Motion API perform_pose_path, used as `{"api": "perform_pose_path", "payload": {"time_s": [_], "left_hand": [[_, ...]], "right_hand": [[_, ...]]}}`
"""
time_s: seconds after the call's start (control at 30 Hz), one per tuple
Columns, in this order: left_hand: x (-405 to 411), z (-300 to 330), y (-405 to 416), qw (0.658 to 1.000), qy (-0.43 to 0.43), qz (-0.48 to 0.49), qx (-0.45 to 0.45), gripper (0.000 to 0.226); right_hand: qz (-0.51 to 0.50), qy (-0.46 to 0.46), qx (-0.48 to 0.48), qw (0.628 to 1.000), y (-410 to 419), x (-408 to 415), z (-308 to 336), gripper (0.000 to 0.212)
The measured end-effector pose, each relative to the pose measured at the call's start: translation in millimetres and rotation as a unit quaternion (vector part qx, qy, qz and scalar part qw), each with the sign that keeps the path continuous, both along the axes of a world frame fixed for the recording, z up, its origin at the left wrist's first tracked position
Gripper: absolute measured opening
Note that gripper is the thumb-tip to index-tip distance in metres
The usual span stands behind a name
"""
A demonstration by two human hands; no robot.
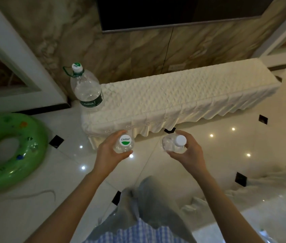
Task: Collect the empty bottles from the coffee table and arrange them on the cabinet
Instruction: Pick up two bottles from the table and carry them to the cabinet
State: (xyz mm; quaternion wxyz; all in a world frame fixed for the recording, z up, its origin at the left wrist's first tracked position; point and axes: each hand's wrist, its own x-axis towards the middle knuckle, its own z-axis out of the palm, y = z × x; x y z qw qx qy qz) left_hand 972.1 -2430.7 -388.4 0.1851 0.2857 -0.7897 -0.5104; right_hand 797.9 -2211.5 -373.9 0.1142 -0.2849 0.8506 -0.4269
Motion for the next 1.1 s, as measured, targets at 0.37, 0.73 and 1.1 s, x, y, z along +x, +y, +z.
{"api": "perform_pose_path", "payload": {"time_s": [0.37, 0.73, 1.1], "left_hand": [[-133, -16, -58, 0.995, -0.026, 0.088, 0.032, 0.065], [-238, -55, -123, 0.988, -0.044, 0.148, 0.025, 0.066], [-310, -118, -217, 0.982, -0.104, 0.151, -0.041, 0.065]], "right_hand": [[0.057, -0.016, 0.026, 0.998, -83, -155, -22, 0.072], [0.121, -0.017, 0.048, 0.991, -185, -279, -46, 0.069], [0.136, -0.055, 0.104, 0.984, -291, -346, -106, 0.070]]}}
